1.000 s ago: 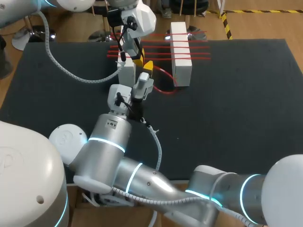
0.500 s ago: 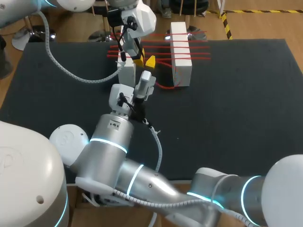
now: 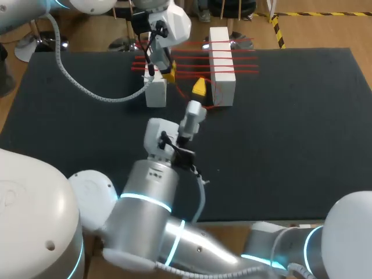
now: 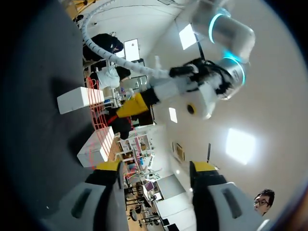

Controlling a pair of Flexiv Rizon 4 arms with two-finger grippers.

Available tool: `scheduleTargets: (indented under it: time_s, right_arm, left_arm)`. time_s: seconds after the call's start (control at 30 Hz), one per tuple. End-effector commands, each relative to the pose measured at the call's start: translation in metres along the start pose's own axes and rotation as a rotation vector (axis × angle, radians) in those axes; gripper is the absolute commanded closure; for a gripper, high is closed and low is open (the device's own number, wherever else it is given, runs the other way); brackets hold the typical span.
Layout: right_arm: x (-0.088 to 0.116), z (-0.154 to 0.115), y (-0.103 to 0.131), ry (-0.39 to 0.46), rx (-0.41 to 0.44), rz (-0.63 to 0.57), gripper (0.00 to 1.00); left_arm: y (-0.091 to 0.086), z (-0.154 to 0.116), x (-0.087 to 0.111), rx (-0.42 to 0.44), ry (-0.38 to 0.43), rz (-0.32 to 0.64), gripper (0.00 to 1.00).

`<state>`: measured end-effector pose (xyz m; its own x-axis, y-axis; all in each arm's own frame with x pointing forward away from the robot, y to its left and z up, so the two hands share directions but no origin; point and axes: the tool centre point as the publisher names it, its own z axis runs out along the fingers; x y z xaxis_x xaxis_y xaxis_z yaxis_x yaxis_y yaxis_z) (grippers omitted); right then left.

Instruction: Grab the tape and strap the tape.

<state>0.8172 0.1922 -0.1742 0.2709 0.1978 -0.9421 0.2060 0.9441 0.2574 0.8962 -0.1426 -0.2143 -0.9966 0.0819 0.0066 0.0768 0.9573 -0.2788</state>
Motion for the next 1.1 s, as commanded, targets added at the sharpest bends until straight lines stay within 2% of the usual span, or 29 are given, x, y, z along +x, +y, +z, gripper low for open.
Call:
scheduleTargets:
  time_s: [0.03, 0.1, 0.33, 0.43, 0.53, 0.6, 0.63, 0.7, 0.87, 0.93, 1.03, 1.07, 1.1]
  right_arm:
    - [-0.018, -0.003, -0.031, 0.084, -0.154, 0.027, 0.00]
    - [-0.021, 0.000, -0.042, 0.080, -0.171, 0.032, 0.00]
    - [-0.021, 0.000, -0.042, 0.080, -0.171, 0.032, 0.00]
    - [-0.021, 0.000, -0.042, 0.080, -0.171, 0.032, 0.00]
    - [-0.021, 0.000, -0.042, 0.080, -0.171, 0.032, 0.00]
    - [-0.021, 0.000, -0.042, 0.080, -0.171, 0.032, 0.00]
    - [-0.021, 0.000, -0.042, 0.080, -0.171, 0.032, 0.00]
    - [-0.021, 0.000, -0.042, 0.080, -0.171, 0.032, 0.00]
    - [-0.021, 0.000, -0.042, 0.080, -0.171, 0.032, 0.00]
    - [-0.021, 0.000, -0.042, 0.080, -0.171, 0.032, 0.00]
    - [-0.021, 0.000, -0.042, 0.080, -0.171, 0.032, 0.00]
    - [-0.021, 0.000, -0.042, 0.080, -0.171, 0.032, 0.00]
    - [-0.021, 0.000, -0.042, 0.080, -0.171, 0.032, 0.00]
  left_arm:
    - [0.036, -0.016, 0.008, -0.036, -0.005, -0.028, 1.00]
    - [0.058, -0.018, 0.009, -0.060, 0.008, -0.034, 1.00]
    - [0.139, -0.021, 0.008, -0.105, 0.011, -0.048, 1.00]
    - [0.180, -0.020, 0.013, -0.123, -0.005, -0.069, 1.00]
    - [0.230, -0.021, 0.026, -0.126, -0.030, -0.130, 1.00]
    - [0.253, -0.024, 0.032, -0.152, -0.033, -0.138, 1.00]
    - [0.270, -0.028, 0.037, -0.162, -0.036, -0.148, 1.00]
    - [0.292, -0.035, 0.042, -0.196, -0.034, -0.149, 1.00]
    - [0.330, -0.048, 0.045, -0.237, -0.002, -0.148, 1.00]
    - [0.340, -0.047, 0.041, -0.242, 0.024, -0.162, 1.00]
    - [0.346, -0.048, 0.031, -0.255, 0.022, -0.142, 0.54]
    - [0.347, -0.048, 0.027, -0.256, 0.030, -0.133, 0.00]
    - [0.346, -0.048, 0.022, -0.254, 0.031, -0.122, 0.00]
